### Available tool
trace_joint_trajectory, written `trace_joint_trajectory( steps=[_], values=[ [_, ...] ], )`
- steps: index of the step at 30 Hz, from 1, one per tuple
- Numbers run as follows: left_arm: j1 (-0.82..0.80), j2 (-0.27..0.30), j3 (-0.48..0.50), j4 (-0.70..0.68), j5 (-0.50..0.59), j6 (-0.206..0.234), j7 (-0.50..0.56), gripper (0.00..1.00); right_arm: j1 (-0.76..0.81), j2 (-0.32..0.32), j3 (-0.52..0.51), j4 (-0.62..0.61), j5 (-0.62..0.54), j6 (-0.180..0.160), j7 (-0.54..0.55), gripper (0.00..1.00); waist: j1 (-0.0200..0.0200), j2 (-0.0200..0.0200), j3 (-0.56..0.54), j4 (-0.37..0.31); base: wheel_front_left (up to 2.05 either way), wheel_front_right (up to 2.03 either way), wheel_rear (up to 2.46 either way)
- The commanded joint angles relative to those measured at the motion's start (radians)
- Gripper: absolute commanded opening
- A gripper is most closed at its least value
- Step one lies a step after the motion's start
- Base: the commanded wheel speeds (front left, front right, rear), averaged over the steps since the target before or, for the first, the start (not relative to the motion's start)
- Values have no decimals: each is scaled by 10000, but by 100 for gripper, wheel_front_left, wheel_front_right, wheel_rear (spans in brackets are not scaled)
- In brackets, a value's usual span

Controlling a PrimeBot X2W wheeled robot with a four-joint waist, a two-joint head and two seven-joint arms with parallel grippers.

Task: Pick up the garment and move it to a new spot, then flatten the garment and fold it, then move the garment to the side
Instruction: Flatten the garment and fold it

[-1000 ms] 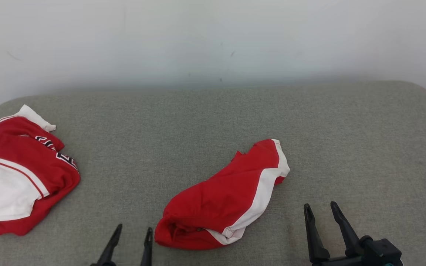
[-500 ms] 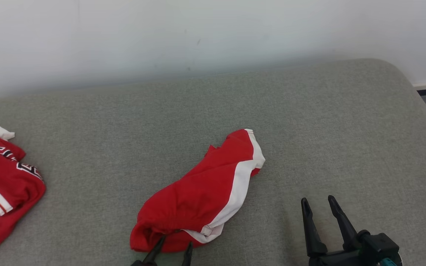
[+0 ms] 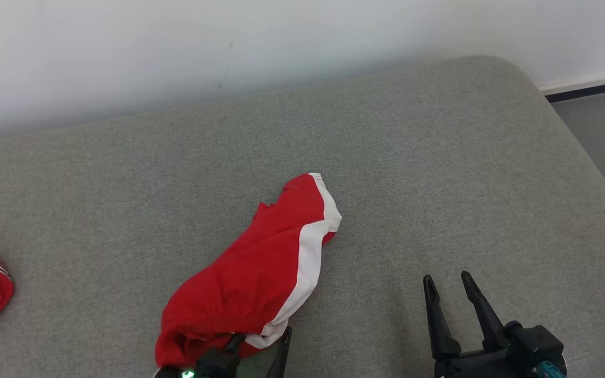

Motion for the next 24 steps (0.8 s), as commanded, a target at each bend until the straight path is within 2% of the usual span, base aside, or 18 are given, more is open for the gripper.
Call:
trace_joint_trajectory(
  steps=[1, 3, 4, 5, 6, 10, 16, 20, 24],
  values=[
    [-183, 0, -35, 50, -63, 18, -38, 100, -87, 31, 33, 15, 51, -22, -4, 100, 0, -1, 23, -81, 0, 0, 0],
    [-263, -1, -152, 181, -230, 18, -36, 100, -93, 29, 35, 32, 61, -22, -4, 100, 0, -1, 12, -106, 0, 0, 0],
    [-318, 2, -246, 276, -259, 16, -38, 84, -91, 31, 36, 38, 64, -22, -4, 100, 0, -1, 2, -109, 0, 0, 0],
    [-410, -6, -308, 304, -263, 17, -38, 44, -84, 31, 29, 38, 63, -22, -4, 100, 0, -1, -6, -103, 0, 0, 0],
    [-485, -1, -342, 333, -330, 16, -38, 0, -71, 33, 10, 35, 61, -22, -4, 100, 0, -1, -17, -87, 0, 0, 0],
    [-639, -2, -442, 99, -375, 40, -38, 0, 28, 31, -172, -12, 73, -22, -4, 100, 0, -1, -60, 150, 0, 0, 0],
    [-863, 57, -303, -1011, -59, 17, -38, 0, 64, 31, -242, -13, 248, -22, -4, 100, 0, -1, -128, 689, 0, 0, 0],
    [-1228, 420, -94, -1719, 118, 0, -38, 0, 21, 30, -254, 1, 333, -22, -4, 100, 0, -1, -151, 972, 0, 0, 0],
    [-1884, 1066, 177, -1972, 36, -1, -17, 0, -129, 31, -235, 29, 327, -22, -4, 100, 0, -1, -101, 1068, 0, 0, 0]
  ],
)
